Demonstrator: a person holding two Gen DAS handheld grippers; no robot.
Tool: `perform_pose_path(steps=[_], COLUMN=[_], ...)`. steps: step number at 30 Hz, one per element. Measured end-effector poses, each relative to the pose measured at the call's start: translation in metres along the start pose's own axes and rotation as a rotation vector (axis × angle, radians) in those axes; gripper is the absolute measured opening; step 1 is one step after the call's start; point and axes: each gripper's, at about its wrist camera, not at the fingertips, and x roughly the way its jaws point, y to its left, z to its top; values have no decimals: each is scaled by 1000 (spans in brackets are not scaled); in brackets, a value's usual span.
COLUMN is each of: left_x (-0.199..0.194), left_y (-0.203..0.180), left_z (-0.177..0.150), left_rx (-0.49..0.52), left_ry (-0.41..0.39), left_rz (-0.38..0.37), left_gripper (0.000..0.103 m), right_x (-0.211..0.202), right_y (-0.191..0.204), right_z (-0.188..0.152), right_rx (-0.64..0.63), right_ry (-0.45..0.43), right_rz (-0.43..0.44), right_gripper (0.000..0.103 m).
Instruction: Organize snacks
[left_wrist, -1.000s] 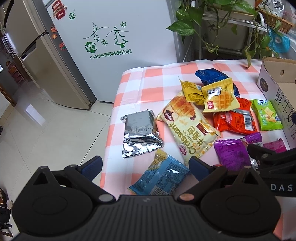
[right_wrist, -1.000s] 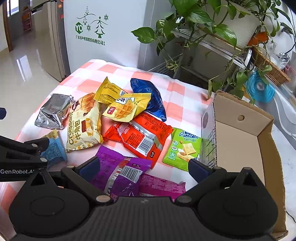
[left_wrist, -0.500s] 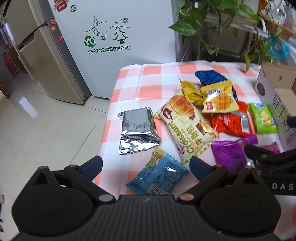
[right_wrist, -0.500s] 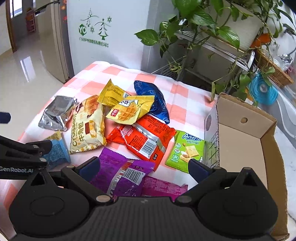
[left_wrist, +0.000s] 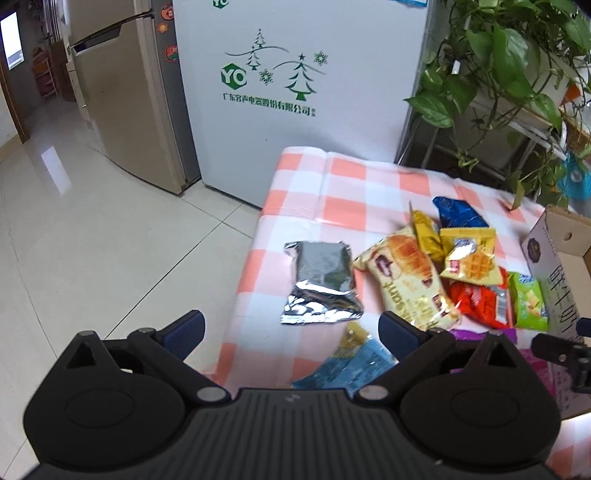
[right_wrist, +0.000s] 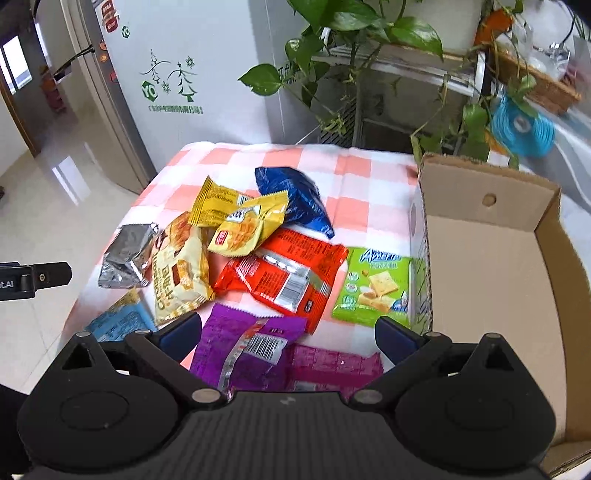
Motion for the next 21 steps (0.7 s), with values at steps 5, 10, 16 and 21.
perform_pose_path(steps=[5,10,16,21], left_x=[6,9,17,20], left_y=[-3,-17,-34,-41], left_z=[-11,-22,-37,-43], left_rx=[47,134,235,274], left_ry=[22,28,46,54], left_rz=[-8,-20,-29,-37], left_gripper=[99,99,99,98], right_x=[-1,-1,3,6], right_y=[3,10,11,11], right_z=[-5,-9,-13,-13], right_rx=[-26,-62,-65,-31], right_ry=[18,35,66,82], right_rz=[26,53,74,94], right_gripper=[102,100,96,94])
